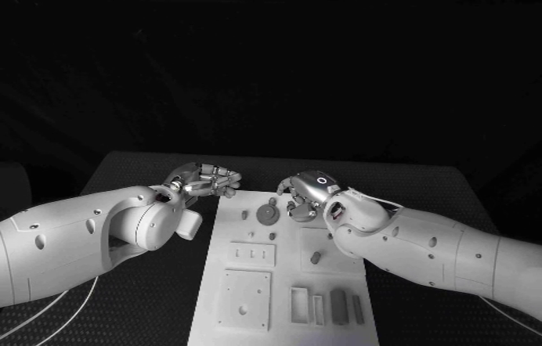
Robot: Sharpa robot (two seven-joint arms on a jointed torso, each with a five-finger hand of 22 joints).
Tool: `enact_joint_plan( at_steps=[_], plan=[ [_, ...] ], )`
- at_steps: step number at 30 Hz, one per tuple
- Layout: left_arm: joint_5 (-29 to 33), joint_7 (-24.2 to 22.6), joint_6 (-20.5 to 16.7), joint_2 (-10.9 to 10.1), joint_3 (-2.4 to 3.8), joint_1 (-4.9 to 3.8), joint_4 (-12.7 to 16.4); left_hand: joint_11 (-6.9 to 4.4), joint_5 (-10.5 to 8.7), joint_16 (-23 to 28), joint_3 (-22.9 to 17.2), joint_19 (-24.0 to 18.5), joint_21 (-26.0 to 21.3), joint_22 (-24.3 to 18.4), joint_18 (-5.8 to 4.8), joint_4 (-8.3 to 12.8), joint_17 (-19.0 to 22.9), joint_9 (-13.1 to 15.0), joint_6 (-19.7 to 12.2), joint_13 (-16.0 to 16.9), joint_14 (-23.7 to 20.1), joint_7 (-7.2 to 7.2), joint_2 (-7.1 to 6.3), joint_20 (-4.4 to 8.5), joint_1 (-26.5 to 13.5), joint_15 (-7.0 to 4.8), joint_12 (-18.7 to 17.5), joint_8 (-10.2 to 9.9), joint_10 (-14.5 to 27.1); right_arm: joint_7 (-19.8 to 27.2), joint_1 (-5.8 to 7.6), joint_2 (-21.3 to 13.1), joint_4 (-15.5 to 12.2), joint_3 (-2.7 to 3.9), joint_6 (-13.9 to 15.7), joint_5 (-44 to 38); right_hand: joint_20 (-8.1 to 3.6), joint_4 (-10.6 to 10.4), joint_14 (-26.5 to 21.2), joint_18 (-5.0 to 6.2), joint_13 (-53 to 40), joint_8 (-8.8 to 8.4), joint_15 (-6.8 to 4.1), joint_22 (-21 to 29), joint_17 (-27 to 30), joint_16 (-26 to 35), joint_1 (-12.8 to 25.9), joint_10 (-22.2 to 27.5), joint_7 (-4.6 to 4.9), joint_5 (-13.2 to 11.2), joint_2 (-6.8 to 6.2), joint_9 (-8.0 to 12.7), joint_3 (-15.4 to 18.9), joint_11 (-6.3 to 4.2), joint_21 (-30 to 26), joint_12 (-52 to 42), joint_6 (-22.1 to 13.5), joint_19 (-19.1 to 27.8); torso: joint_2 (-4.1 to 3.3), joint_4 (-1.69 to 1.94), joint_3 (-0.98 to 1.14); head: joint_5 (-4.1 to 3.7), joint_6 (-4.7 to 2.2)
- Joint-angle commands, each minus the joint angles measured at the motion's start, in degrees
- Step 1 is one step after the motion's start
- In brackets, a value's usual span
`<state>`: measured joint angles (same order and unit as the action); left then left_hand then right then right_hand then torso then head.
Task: Assemble the parts on the task board
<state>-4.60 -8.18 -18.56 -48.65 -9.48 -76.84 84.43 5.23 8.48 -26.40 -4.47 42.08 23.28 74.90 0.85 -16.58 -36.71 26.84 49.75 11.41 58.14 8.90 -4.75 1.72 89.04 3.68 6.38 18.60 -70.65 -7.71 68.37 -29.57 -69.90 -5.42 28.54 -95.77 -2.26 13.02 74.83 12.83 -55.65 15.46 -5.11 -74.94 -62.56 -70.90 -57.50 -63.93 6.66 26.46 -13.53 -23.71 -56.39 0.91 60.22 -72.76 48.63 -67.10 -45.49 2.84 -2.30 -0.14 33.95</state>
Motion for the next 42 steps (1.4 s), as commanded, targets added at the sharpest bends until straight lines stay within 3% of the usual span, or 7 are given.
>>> enact_joint_plan(
  at_steps=[1,7,12,16,24,33,42],
  plan=[
    [-0.08,-0.57,0.60,-0.11,0.04,-0.06,-0.03,0.07,-0.11,0.40,0.05,-0.21,0.39,1.06,0.00,0.04,-0.09,0.10,0.02,0.10,0.28,0.54,-0.02,0.04,0.16,0.31,-0.29,-0.39,-0.12,8.65,1.29,-2.52,-1.92,0.37,3.61,11.41,-0.81,-0.04,0.21,2.17,-0.13,0.78,1.81,-0.05,-0.25,-0.21,3.23,0.19,2.68,-23.72,-1.98,-0.81,9.44,1.22,0.86,-0.67,-0.15,-0.96,0.03,-0.05,0.09,-0.15,-0.26],
    [-1.80,-0.63,2.19,-0.59,0.03,-0.05,-0.09,0.08,-0.31,0.57,0.14,-0.36,0.36,1.06,-0.01,0.15,-0.14,0.14,-0.04,0.15,0.15,0.46,-0.51,-0.01,0.46,0.38,-0.45,-0.49,-0.07,14.38,4.02,-8.36,-3.60,0.52,-5.14,19.40,-0.93,-1.66,-1.13,2.17,-0.06,1.32,1.20,0.37,-0.26,0.57,1.12,1.97,2.20,-23.64,-2.52,-1.24,14.03,1.49,-0.35,-0.48,0.26,0.61,0.13,-0.48,0.31,-0.22,-0.60],
    [-2.20,-0.72,2.84,-0.50,0.03,-0.04,-0.57,0.04,-0.85,0.72,0.40,-0.47,0.37,1.07,-0.03,0.11,-0.21,0.21,-0.04,0.22,0.09,0.38,-0.89,-0.09,0.55,0.46,-0.58,-0.55,-0.09,17.13,4.33,-12.77,-4.01,1.30,-10.90,22.93,-0.01,0.02,-3.72,2.17,-0.05,1.46,1.36,0.09,-0.33,1.60,-0.54,4.85,2.28,-21.88,-1.08,-1.43,20.05,1.56,-1.55,-0.20,0.39,3.87,0.31,-1.04,0.49,-0.61,-0.76],
    [-3.39,-0.33,2.95,-0.38,0.03,-0.03,-1.12,0.03,-1.00,0.76,0.45,-0.48,0.39,1.08,-0.02,0.14,-0.25,0.24,-0.03,0.25,0.09,0.37,-0.92,-0.09,0.67,0.47,-0.62,-0.57,-0.12,17.94,4.32,-14.43,-2.10,1.30,-14.11,23.12,0.70,1.02,-4.86,2.17,0.42,1.08,1.49,0.04,-0.28,2.07,-1.71,5.95,2.44,-19.93,-0.12,-1.34,23.38,1.71,-2.19,0.00,-0.22,5.12,0.41,-1.53,0.80,0.20,-1.06],
    [-3.55,-0.06,3.81,-0.33,0.02,-0.01,-1.57,0.04,-1.07,0.81,0.50,-0.47,0.42,1.10,0.00,0.14,-0.27,0.26,-0.03,0.29,0.08,0.39,-0.97,-0.10,0.77,0.48,-0.65,-0.59,-0.15,18.02,3.70,-16.16,2.57,1.27,-19.84,23.48,4.92,1.65,-9.50,1.71,8.22,0.67,2.09,5.22,5.70,14.00,-4.21,9.85,2.60,-19.25,0.55,-1.18,24.32,1.99,-12.29,8.99,-0.85,11.19,0.44,-1.68,0.98,-0.24,-0.95],
    [-3.55,0.03,4.26,-0.14,0.02,0.01,-1.89,0.12,-0.98,0.87,0.52,-0.42,0.48,1.11,0.04,0.10,-0.33,0.29,-0.07,0.35,0.10,0.58,-0.83,-0.11,0.86,0.50,-0.69,-0.66,-0.23,18.98,1.63,-15.87,5.48,1.28,-19.36,23.14,6.74,1.90,-11.59,1.71,11.03,0.45,2.24,6.37,6.86,17.80,-4.10,12.19,2.09,-17.46,-0.09,-1.16,26.36,1.70,-15.79,11.18,-2.24,13.45,0.37,-1.60,0.88,-0.68,-1.05],
    [-3.55,0.12,4.46,0.22,0.02,0.02,-2.60,0.16,-0.91,0.91,0.54,-0.42,0.50,1.11,0.06,0.08,-0.36,0.31,-0.10,0.38,0.10,0.64,-0.76,-0.13,0.91,0.52,-0.72,-0.71,-0.27,18.79,-0.44,-14.20,8.35,1.29,-18.34,20.47,9.64,2.72,-15.19,1.35,20.62,1.26,5.11,7.75,12.14,26.46,-6.33,12.39,1.73,-14.59,0.66,-1.45,24.49,1.93,-22.77,19.96,-3.20,18.63,0.38,-1.45,0.76,-1.19,-0.79]
  ],
)
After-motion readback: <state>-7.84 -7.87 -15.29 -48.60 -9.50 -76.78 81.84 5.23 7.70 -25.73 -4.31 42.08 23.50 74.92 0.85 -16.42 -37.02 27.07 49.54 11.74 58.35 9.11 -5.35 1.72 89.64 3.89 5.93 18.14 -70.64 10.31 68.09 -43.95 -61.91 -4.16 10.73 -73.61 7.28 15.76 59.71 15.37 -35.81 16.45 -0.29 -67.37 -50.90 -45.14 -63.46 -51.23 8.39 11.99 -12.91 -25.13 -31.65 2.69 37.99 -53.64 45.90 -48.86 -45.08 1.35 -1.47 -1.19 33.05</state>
